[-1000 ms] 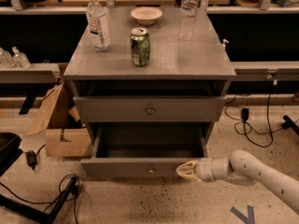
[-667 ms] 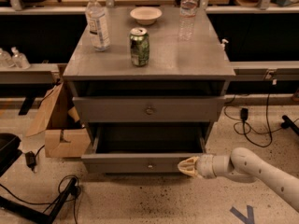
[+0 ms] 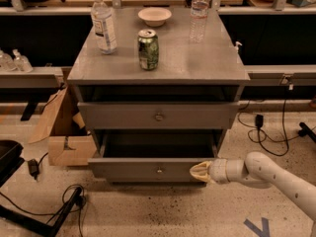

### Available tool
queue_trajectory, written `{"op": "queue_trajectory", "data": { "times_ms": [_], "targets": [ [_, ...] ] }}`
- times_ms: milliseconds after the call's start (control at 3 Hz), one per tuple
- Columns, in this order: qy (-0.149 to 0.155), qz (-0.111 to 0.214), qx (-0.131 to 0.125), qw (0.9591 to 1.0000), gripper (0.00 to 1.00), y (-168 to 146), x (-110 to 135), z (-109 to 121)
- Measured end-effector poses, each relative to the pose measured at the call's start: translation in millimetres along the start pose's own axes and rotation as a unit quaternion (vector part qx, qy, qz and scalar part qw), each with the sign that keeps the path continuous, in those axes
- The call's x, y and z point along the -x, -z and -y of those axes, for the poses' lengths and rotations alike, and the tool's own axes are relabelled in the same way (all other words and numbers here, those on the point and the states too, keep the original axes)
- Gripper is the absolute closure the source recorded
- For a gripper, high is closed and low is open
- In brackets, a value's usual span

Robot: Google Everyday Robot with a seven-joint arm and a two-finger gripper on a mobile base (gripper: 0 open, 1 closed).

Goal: Close middle drawer

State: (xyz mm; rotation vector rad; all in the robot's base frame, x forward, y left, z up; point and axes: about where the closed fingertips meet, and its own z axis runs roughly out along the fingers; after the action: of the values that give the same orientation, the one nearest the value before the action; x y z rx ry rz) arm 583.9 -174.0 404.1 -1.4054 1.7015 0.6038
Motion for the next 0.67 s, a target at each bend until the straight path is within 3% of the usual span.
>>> {"op": "queue_trajectory", "data": {
  "times_ms": [333, 667],
  "targets": [
    [0.0, 0.002, -0.019, 0.9998, 1.0, 7.2, -11.9, 27.8],
    [0.0, 0.002, -0.021, 0.9998, 1.0, 9.4, -13.8, 28.0]
  ]
}}
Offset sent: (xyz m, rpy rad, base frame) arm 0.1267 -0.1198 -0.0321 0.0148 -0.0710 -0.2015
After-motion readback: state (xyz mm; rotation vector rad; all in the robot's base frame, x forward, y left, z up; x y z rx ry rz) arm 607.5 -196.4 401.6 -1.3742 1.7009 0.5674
